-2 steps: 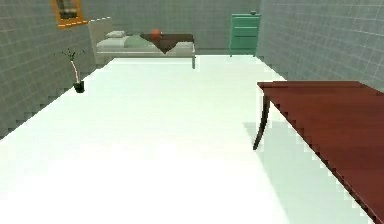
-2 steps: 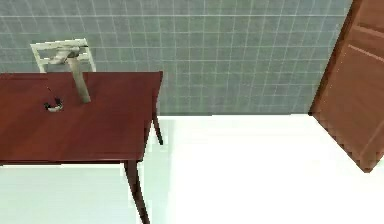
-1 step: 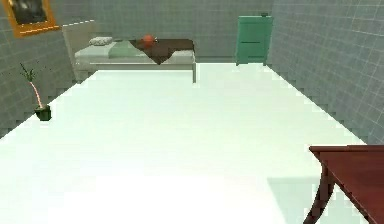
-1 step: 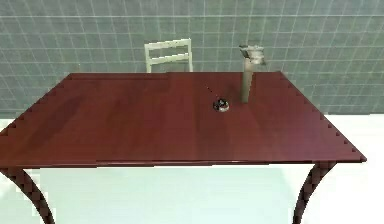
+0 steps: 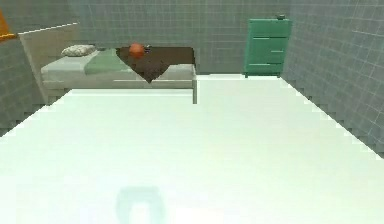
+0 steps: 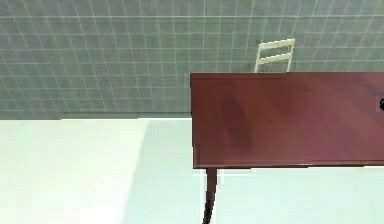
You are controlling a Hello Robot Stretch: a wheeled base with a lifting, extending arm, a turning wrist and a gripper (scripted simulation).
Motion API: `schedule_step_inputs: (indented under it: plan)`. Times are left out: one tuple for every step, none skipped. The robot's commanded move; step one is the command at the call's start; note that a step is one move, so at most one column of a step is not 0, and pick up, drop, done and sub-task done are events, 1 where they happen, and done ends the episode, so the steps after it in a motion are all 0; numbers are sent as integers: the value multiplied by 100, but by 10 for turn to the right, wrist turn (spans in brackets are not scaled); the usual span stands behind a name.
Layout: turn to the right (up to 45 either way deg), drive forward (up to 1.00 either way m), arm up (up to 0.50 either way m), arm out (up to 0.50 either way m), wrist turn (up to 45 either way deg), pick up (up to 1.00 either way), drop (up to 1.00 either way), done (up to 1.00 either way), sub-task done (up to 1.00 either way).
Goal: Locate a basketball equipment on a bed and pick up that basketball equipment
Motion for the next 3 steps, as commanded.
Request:
schedule_step_inputs:
  plan:
    - [30,0,0,0,0,0,0,0,0]
    - [0,100,0,0,0,0,0,0,0]
    - [0,100,0,0,0,0,0,0,0]
